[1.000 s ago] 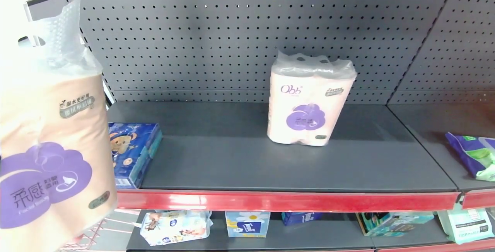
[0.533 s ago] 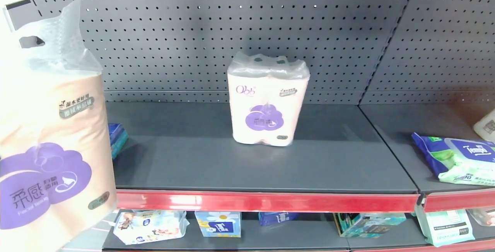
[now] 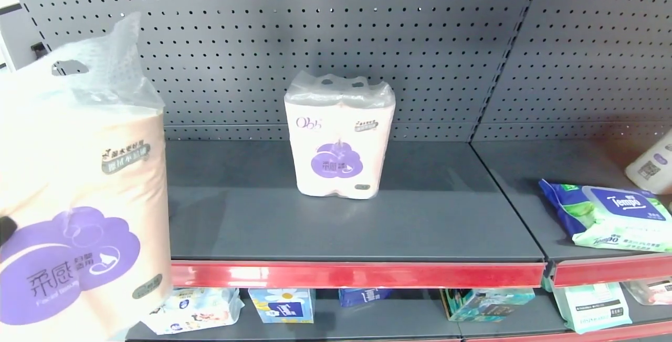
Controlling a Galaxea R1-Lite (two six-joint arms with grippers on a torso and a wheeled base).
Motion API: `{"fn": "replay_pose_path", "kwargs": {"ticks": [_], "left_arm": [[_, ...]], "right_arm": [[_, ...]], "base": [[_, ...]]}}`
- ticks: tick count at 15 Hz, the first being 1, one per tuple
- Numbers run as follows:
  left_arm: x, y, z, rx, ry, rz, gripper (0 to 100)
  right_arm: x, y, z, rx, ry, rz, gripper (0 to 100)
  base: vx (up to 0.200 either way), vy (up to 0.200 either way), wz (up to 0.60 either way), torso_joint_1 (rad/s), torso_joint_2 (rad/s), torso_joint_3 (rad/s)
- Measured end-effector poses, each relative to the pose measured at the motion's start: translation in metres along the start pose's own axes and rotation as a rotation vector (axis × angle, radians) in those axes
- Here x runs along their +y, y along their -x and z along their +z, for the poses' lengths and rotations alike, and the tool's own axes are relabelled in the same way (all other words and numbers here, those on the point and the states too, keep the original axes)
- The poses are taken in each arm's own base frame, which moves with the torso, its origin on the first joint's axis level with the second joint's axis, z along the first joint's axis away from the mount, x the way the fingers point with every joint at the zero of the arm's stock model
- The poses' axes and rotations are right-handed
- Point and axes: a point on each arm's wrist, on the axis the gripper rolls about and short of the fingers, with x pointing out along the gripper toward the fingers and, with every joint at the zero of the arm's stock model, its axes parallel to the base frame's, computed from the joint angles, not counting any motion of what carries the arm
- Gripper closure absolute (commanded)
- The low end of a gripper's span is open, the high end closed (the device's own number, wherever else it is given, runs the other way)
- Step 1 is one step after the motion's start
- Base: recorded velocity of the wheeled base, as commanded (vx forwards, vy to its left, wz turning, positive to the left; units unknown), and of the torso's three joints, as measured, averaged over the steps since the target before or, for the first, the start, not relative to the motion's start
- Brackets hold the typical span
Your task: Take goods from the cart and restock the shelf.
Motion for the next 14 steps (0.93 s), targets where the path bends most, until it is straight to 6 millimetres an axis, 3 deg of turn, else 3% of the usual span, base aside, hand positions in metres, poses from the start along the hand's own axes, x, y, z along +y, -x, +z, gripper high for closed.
{"fn": "replay_pose_path", "kwargs": {"ticks": [2,3,6,10,12,14], "left_arm": [[0.001,-0.003,0.000,0.009,-0.014,-0.005,100],[0.001,-0.005,-0.001,0.018,-0.038,-0.002,100],[0.004,-0.012,-0.004,0.055,-0.038,-0.008,100],[0.007,-0.021,-0.007,0.097,-0.022,0.004,100],[0.008,-0.024,-0.008,0.108,-0.014,0.006,100],[0.009,-0.026,-0.007,0.110,-0.012,0.006,100]], "right_arm": [[0.001,-0.020,0.050,0.022,-0.017,0.041,0],[0.002,-0.039,0.074,0.046,-0.018,0.068,0],[0.009,-0.120,0.120,0.124,0.011,0.240,0],[0.042,-0.234,0.123,0.242,0.057,0.584,0],[0.063,-0.281,0.108,0.258,0.094,0.744,0],[0.079,-0.312,0.091,0.236,0.141,0.890,0]], "base": [[0.000,0.000,0.00,0.000,0.00,0.000],[0.000,0.000,0.00,0.000,0.00,0.000],[0.000,0.000,0.00,0.000,0.00,0.000],[0.000,0.000,0.00,0.000,0.00,0.000],[0.000,0.000,0.00,0.000,0.00,0.000],[0.000,0.000,0.00,0.000,0.00,0.000]]}}
